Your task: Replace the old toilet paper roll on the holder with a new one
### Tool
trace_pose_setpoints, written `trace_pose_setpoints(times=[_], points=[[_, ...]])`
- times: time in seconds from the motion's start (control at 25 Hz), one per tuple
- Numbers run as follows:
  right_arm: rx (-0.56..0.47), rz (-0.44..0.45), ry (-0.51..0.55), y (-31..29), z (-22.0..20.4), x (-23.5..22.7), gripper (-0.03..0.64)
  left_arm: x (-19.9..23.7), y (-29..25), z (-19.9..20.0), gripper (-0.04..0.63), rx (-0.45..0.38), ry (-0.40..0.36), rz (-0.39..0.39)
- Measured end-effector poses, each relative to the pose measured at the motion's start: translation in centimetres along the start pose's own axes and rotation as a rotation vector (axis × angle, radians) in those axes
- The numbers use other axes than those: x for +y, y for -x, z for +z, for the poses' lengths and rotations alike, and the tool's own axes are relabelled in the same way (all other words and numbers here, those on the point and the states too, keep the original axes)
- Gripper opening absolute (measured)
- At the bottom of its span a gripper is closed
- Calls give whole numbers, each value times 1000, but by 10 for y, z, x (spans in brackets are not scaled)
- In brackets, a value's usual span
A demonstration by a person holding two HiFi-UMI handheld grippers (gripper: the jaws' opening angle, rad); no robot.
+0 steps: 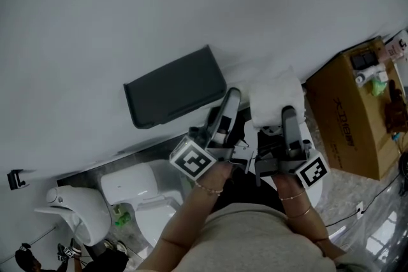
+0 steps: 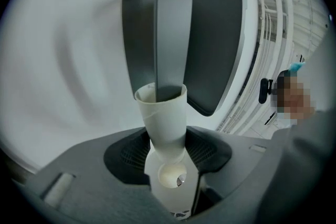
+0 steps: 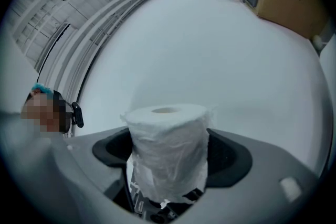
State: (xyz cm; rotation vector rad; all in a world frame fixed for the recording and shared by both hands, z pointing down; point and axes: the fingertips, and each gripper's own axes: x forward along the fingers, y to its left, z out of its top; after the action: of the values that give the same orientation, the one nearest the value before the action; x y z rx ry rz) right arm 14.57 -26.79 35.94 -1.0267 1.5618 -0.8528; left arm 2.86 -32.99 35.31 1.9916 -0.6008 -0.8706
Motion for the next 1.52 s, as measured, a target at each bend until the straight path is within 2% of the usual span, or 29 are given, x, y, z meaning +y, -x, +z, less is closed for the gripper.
trace_pose_setpoints(times=[0.28, 0.4, 0.52, 0.6, 0.72, 0.88, 1.04, 1.2, 1.36, 1.52], points=[[-33, -8, 16, 3, 3, 4, 414, -3, -3, -4, 213, 26, 55, -24], [-49, -16, 31, 5, 5, 5, 414, -4, -5, -4, 213, 54, 15, -32], [-65, -24, 40, 8, 7, 2, 414, 0, -6, -8, 215, 70, 23, -37], [-77, -32, 40, 10, 8, 0, 414, 1, -7, -12, 213, 79, 46, -44], [-95, -46, 36, 14, 11, -1, 414, 2, -9, -20, 213, 103, 118, -64], [-112, -55, 47, 21, 18, -4, 414, 2, -10, -28, 213, 159, 62, -73], [-127, -49, 46, 34, 36, -2, 414, -7, -5, -51, 213, 184, 66, -72], [-120, -40, 44, 28, 30, 1, 414, -5, 6, -47, 213, 179, 84, -51], [-96, -40, 40, 19, 15, -1, 414, 8, 24, -35, 213, 156, 62, -47], [-76, -13, 17, 35, 2, 17, 414, -27, 48, -28, 213, 111, 63, -47]])
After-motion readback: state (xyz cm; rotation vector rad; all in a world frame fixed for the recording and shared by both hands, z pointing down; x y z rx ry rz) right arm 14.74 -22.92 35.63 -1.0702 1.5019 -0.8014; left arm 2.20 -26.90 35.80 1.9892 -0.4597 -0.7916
